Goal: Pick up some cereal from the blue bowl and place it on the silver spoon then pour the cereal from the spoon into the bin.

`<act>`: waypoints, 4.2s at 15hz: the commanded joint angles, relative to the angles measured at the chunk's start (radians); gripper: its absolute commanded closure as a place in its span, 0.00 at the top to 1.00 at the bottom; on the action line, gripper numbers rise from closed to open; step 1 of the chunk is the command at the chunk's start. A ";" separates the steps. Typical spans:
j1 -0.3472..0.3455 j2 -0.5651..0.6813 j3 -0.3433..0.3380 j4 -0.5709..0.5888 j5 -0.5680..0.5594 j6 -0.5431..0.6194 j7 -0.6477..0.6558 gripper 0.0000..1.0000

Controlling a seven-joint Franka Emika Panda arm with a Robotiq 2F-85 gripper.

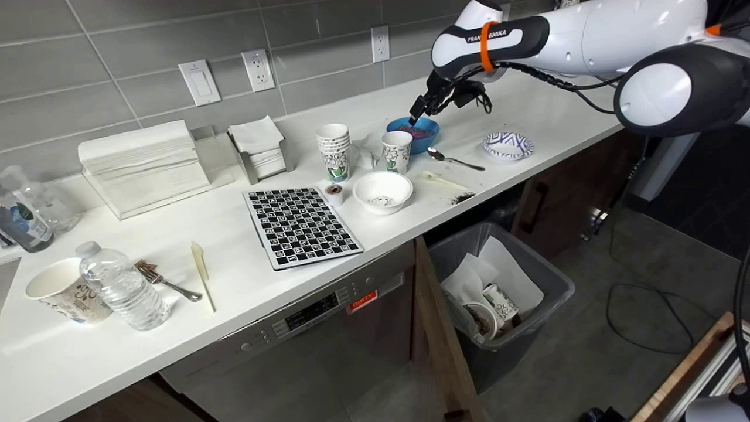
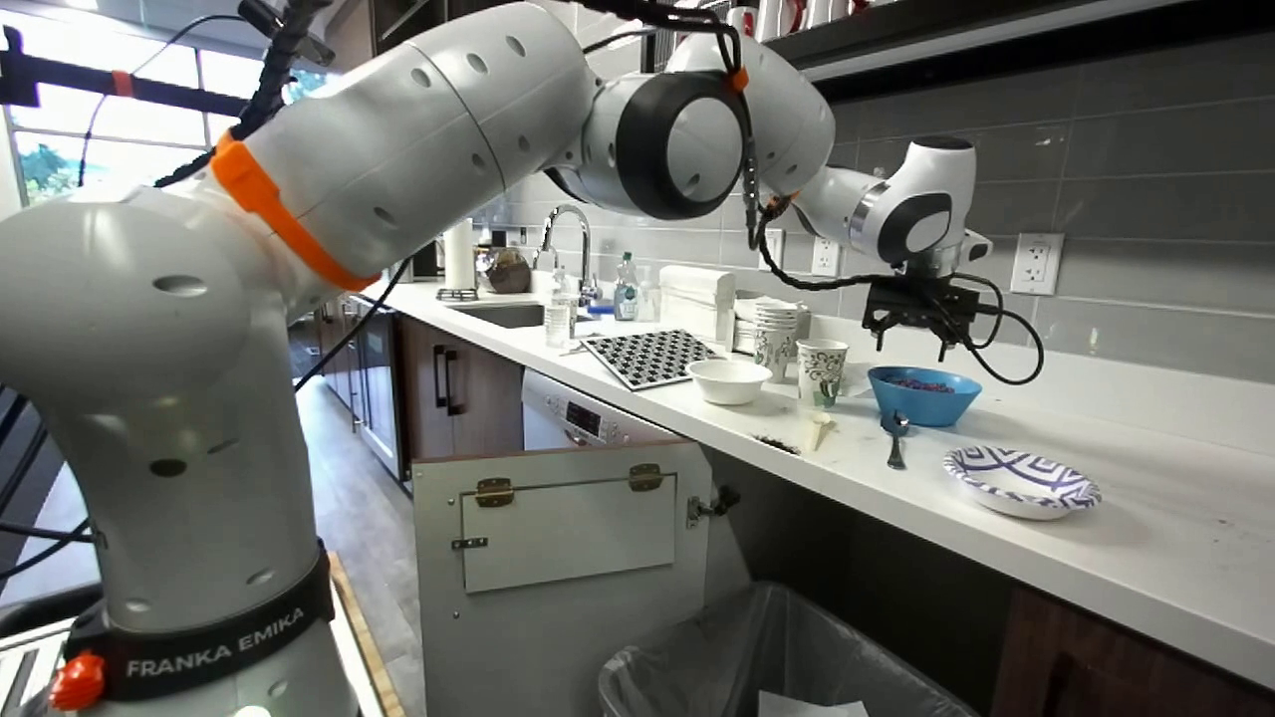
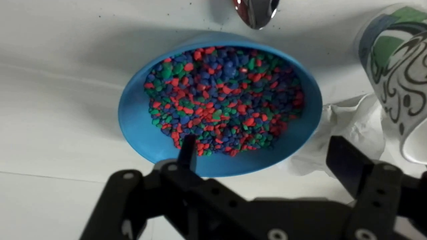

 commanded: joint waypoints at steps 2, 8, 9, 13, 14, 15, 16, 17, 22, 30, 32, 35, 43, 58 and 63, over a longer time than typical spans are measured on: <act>0.008 0.126 0.005 0.165 -0.015 -0.025 -0.003 1.00; 0.022 0.200 -0.009 0.250 -0.037 -0.028 0.009 1.00; 0.023 0.210 -0.011 0.262 -0.041 -0.028 0.010 1.00; 0.030 0.240 -0.012 0.292 -0.037 -0.010 0.004 1.00; 0.033 0.247 -0.016 0.300 -0.041 -0.012 0.008 1.00; 0.037 0.252 -0.024 0.304 -0.046 -0.011 0.013 1.00; 0.040 0.256 -0.031 0.309 -0.052 -0.008 0.015 1.00; 0.044 0.260 -0.039 0.314 -0.057 -0.007 0.018 1.00; 0.053 0.283 -0.066 0.338 -0.068 0.013 0.022 1.00; 0.056 0.301 -0.083 0.355 -0.067 -0.032 0.046 0.71; 0.055 0.304 -0.083 0.357 -0.065 -0.032 0.050 0.53; 0.056 0.304 -0.083 0.359 -0.066 -0.029 0.052 0.31; 0.058 0.298 -0.092 0.356 -0.070 -0.027 0.059 0.04; 0.086 0.203 -0.135 0.346 -0.085 -0.055 0.078 0.04; 0.085 0.149 -0.151 0.324 -0.081 -0.187 0.107 0.04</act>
